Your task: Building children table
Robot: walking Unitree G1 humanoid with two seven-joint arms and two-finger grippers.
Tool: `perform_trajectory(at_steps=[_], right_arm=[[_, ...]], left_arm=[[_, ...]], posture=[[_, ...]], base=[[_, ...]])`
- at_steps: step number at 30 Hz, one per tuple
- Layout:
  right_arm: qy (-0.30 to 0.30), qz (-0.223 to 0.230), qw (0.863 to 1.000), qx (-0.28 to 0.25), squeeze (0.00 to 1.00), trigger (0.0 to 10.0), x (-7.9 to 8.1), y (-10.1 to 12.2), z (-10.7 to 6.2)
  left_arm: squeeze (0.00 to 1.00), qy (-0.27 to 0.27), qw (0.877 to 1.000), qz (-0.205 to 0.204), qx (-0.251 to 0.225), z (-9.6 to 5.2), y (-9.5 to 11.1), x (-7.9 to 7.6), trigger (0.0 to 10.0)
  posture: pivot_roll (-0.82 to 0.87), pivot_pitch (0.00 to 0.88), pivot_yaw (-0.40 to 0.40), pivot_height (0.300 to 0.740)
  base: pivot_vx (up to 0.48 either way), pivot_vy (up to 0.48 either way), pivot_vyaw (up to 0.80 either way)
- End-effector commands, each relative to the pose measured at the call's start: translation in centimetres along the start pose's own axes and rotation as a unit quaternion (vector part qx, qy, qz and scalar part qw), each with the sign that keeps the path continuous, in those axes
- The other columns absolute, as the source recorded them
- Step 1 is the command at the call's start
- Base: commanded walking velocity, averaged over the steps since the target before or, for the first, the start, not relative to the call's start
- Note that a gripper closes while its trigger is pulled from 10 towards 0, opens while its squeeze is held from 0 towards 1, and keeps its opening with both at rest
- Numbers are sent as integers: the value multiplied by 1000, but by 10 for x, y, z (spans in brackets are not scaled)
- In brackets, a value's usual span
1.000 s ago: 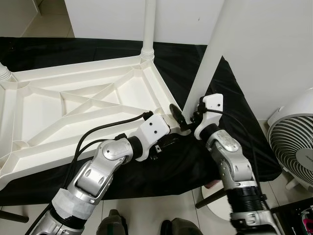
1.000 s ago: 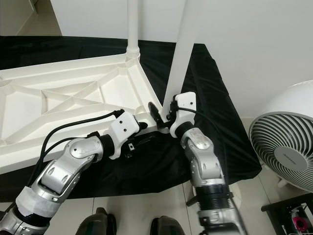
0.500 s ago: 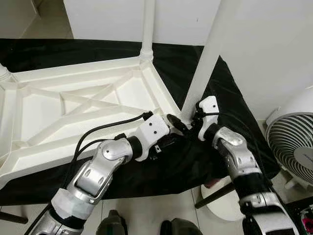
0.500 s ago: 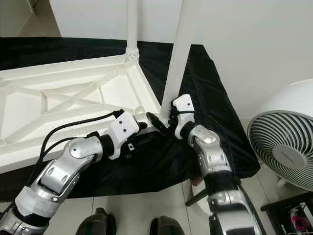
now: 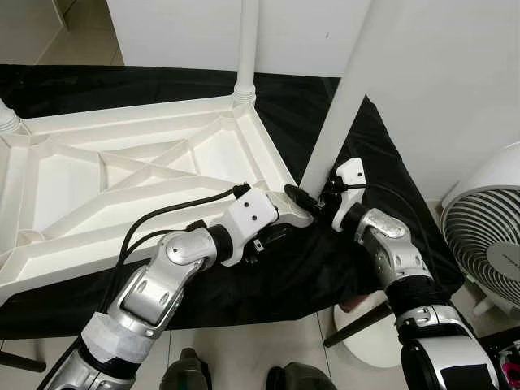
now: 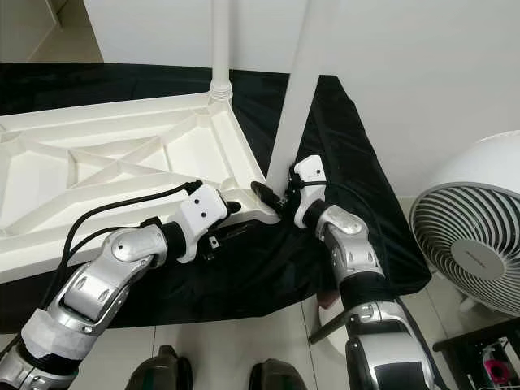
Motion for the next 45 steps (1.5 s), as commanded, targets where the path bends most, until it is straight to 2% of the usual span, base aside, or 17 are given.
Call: perform_trajectory(at_steps=[1,10,11,14,18,19,26,31,32,33,34,37,38,39,40,43,45], right_arm=[[-11,14,1000,23,0,0,5,-11,-1],[-98,12,995,29,0,0,2,-13,-4],[-167,25,985,36,0,0,-4,-12,-7],[-167,25,985,36,0,0,-4,-12,-7],[-279,43,958,47,0,0,-11,-12,-15],[-279,43,958,47,0,0,-11,-12,-15],[-390,59,916,70,0,0,-1,-11,-15],[-391,58,916,60,0,0,10,-3,-6],[-386,54,919,48,0,4039,7,0,-7],[-386,54,919,48,0,4039,7,0,-7],[-383,51,921,40,0,10000,5,3,-8],[-377,49,924,31,0,10000,2,6,-9],[-373,45,926,23,380,10000,-1,9,-10],[-373,45,926,23,380,10000,-1,9,-10],[-368,46,928,17,1000,10000,-4,11,-11],[-357,45,933,5,1000,10000,-6,14,-12],[-314,41,948,-12,1000,10000,-6,20,-13]], left_arm=[[0,1,1000,6,0,-1,1,1,10000],[0,0,1000,-1,-1,1,0,-2,10000],[0,0,1000,-5,-2,1,0,-3,10000],[0,0,1000,-5,-2,1,0,-3,10000],[0,9,1000,-8,-5,1,1,-1,10000],[0,9,1000,-8,-5,1,1,-1,10000],[0,20,1000,-9,-7,1,2,1,10000],[0,22,1000,-14,-7,1,2,1,10000],[0,23,1000,-14,-6,0,2,1,10000],[0,23,1000,-14,-6,0,2,1,10000],[0,23,1000,-15,-6,0,2,2,10000],[0,26,1000,-15,-5,-1,2,3,10000],[0,27,1000,-15,-4,-1,2,4,10000],[0,27,1000,-15,-4,-1,2,4,10000],[0,28,999,-15,-4,-2,2,5,10000],[0,29,999,-15,-4,-2,2,6,10000],[0,29,999,-14,-4,-3,3,6,10000]], posture=[[26,0,-42,740],[15,0,-38,740],[10,0,-37,740],[10,0,-37,740],[10,0,-40,740],[10,0,-40,740],[9,16,-46,740],[9,31,-43,740],[10,38,-39,740],[10,38,-39,740],[11,39,-37,740],[11,41,-33,740],[12,42,-31,740],[12,42,-31,740],[12,42,-30,740],[14,43,-27,740],[11,47,-24,740]], base=[[0,0,0],[0,0,0],[0,0,0],[0,0,0],[0,0,0],[0,0,0],[0,0,0],[0,0,0],[0,0,0],[0,0,0],[0,0,0],[0,0,0],[0,0,0],[0,0,0],[0,0,0],[0,0,0],[0,0,0]])
Point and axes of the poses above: a point about 5 cm out from each wrist's last joint towards the gripper, its own z axis pointing out of the wrist towards the gripper, its own y axis along the axis of the wrist's last joint, x = y × z, the point moved 1 cm from there along z, pointing out of the wrist towards the gripper, and after that the axes turned 8 degrees about -z, right-handed, at the moved point
